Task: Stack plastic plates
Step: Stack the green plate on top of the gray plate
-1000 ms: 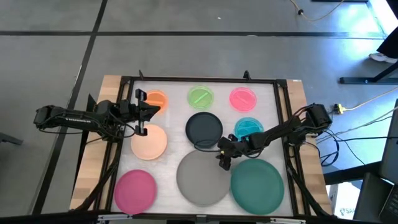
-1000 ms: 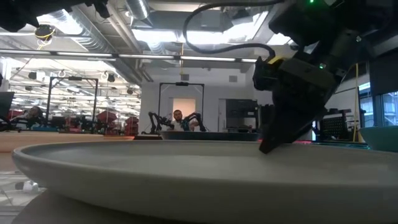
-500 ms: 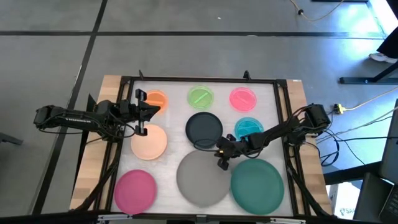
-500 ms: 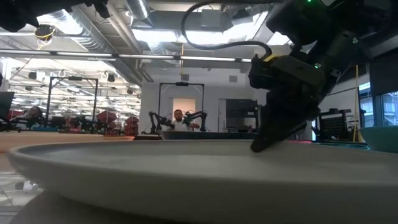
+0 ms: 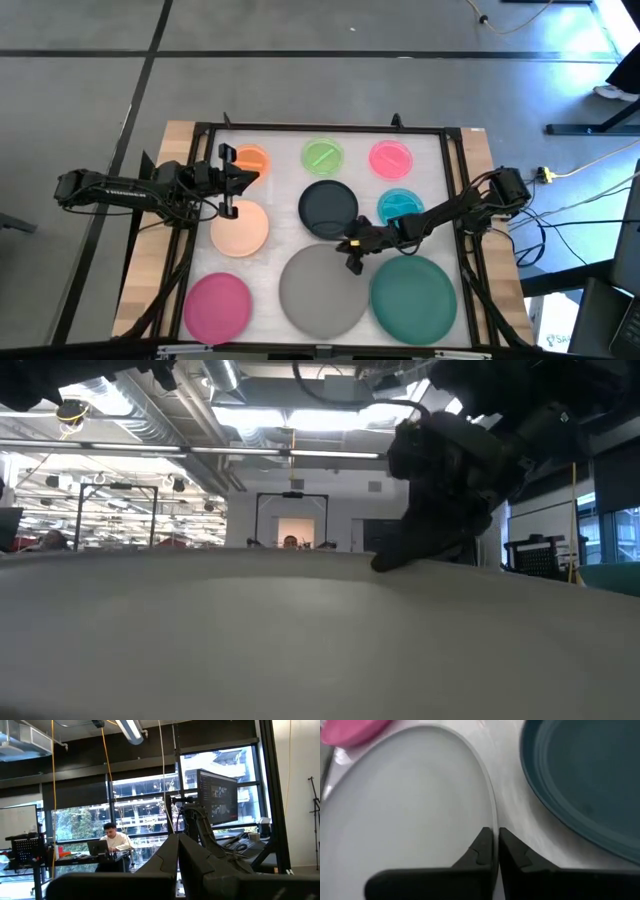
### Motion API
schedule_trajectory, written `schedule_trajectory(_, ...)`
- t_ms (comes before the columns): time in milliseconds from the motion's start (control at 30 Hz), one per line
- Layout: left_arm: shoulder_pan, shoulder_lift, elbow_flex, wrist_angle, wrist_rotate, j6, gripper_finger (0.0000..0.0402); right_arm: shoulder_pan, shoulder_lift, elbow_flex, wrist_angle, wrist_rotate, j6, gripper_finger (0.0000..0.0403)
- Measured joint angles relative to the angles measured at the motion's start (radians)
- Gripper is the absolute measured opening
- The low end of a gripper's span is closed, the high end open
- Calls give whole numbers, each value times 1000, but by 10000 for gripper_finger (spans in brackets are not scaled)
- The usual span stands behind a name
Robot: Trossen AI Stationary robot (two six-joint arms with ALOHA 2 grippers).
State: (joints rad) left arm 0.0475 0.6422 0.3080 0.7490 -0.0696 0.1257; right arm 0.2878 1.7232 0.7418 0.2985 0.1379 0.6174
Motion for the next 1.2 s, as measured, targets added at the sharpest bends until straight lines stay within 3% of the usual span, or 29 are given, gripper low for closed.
schedule_trajectory(500,0,0,0,-8,0,15,6,0,-222,-1,-15,-10,-60,2)
schedule_trajectory(1200,0,0,0,-8,0,16,6,0,-707,-1,-499,-17,-43,5)
